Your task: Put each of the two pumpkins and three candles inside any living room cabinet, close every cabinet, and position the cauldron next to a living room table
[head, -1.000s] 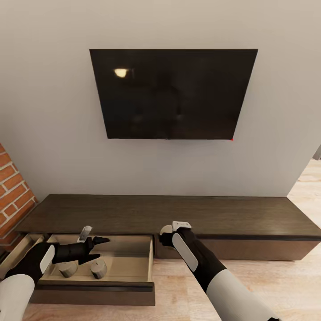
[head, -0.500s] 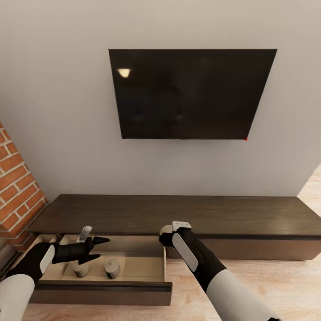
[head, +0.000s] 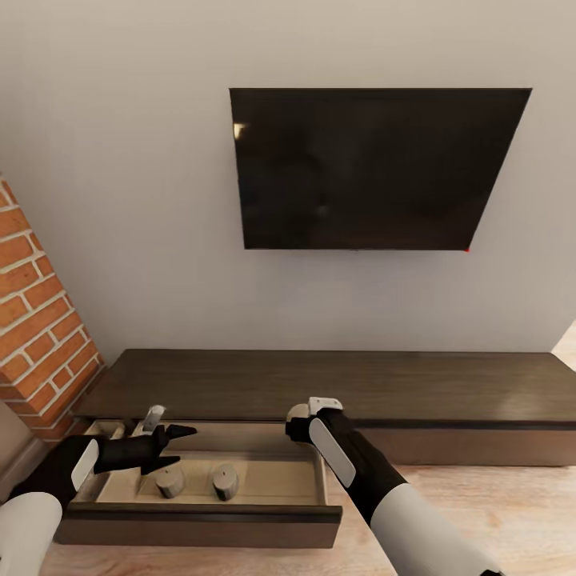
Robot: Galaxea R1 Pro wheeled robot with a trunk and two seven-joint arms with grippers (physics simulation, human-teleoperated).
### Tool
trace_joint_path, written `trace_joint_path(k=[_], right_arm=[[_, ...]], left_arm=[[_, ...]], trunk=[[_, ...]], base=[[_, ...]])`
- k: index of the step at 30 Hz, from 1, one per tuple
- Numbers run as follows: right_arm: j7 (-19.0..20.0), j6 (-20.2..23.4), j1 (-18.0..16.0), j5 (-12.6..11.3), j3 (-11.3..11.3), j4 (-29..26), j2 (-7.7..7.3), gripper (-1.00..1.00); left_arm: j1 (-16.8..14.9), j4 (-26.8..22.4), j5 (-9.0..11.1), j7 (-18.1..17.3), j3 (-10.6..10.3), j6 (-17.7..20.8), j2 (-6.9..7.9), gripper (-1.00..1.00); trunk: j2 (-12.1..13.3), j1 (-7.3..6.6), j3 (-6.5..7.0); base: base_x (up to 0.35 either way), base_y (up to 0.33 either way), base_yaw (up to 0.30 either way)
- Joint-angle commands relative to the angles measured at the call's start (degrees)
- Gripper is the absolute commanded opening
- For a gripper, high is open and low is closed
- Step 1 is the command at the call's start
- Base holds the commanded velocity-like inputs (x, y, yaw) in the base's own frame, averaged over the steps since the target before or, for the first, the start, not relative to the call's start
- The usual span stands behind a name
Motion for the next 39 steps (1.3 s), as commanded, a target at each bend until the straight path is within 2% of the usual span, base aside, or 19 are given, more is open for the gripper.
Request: trace_joint_path(k=[1,14,26,31,39], right_arm=[[0.0,0.0,0.0,0.0,0.0,0.0,0.00,-1.00],[0.1,0.1,0.0,-0.6,-0.1,0.0,0.00,-1.00],[0.1,0.0,0.0,-0.6,0.0,0.0,0.00,-1.00],[0.1,0.0,0.0,-0.6,0.0,0.0,0.00,-1.00],[0.1,-0.1,0.0,-0.6,0.0,0.0,0.00,-1.00]], left_arm=[[0.0,0.0,0.0,0.0,0.0,0.0,0.00,1.00],[0.0,0.0,0.0,0.0,0.0,0.0,0.00,1.00],[0.0,0.0,0.0,0.0,0.0,0.0,0.00,1.00],[0.0,0.0,0.0,0.0,0.0,0.0,0.00,1.00],[0.0,0.0,0.1,0.0,0.0,0.0,0.00,1.00]], trunk=[[0.0,0.00,0.00],[0.0,0.00,0.00],[0.0,0.00,0.00],[0.0,0.00,0.00],[0.0,0.00,0.00]], base=[[0.000,0.289,0.000],[0.037,0.289,-0.156],[0.005,0.291,-0.013],[0.178,0.252,0.000],[0.078,0.070,0.000]])
